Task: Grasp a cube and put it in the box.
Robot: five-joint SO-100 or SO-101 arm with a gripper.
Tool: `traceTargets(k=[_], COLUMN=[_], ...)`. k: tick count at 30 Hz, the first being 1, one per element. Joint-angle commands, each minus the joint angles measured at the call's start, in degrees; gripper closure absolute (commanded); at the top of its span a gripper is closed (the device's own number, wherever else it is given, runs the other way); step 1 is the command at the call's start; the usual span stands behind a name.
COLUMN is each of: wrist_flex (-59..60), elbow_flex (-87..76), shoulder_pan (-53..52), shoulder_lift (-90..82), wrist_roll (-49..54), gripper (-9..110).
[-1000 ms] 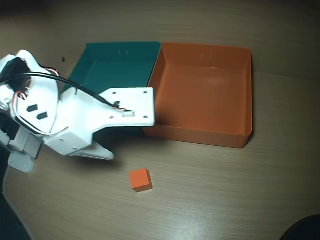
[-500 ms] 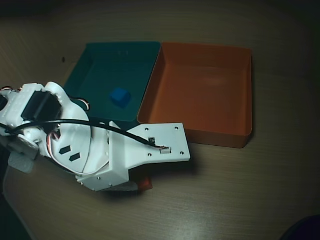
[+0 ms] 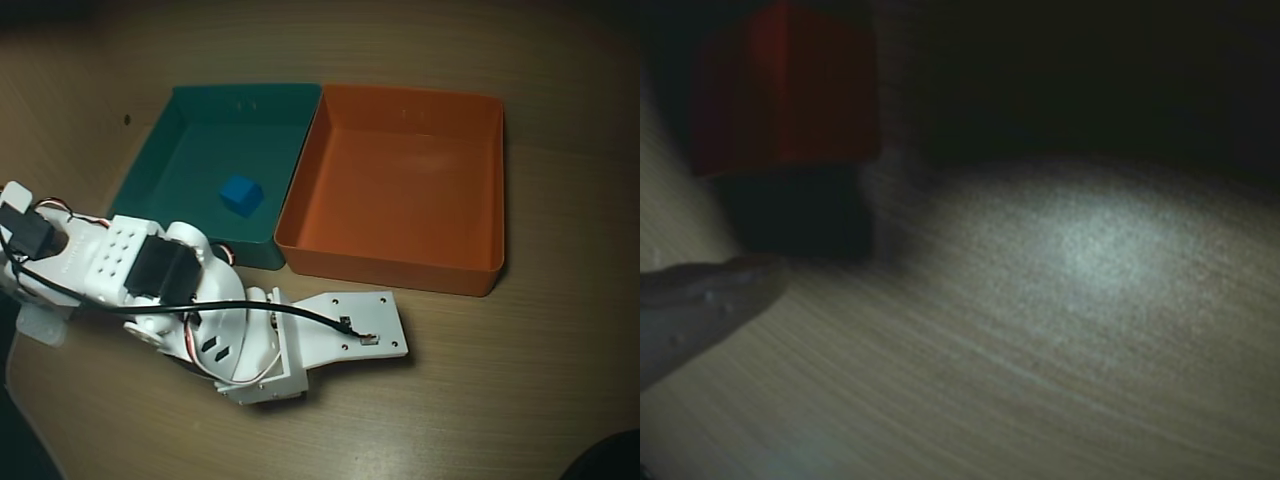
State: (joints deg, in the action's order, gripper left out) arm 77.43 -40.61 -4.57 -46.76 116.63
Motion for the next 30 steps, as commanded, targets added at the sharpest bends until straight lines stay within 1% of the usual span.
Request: traceTargets(k=[1, 14, 16, 18, 20, 26, 27, 28, 30], wrist_flex=[-0.8, -0.7, -0.7, -0.7, -0.7, -0.1, -0.1, -0.1, -0.1], elbow_flex=[4.0, 4.0, 4.0, 4.0, 4.0, 3.9, 3.9, 3.9, 3.9], shoulder_pan=[-0.1, 1.1, 1.1, 1.1, 1.1, 1.0, 1.0, 0.9, 0.8], shoulder_lift=[-0.4, 2.7, 2.8, 2.8, 2.8, 2.9, 2.9, 2.9, 2.9], wrist_roll=[0.5, 0.1, -0.3, -0.5, -0.6, -0.7, -0.7, -0.7, -0.7], gripper=[65, 65, 67, 71, 79, 107, 109, 109, 106])
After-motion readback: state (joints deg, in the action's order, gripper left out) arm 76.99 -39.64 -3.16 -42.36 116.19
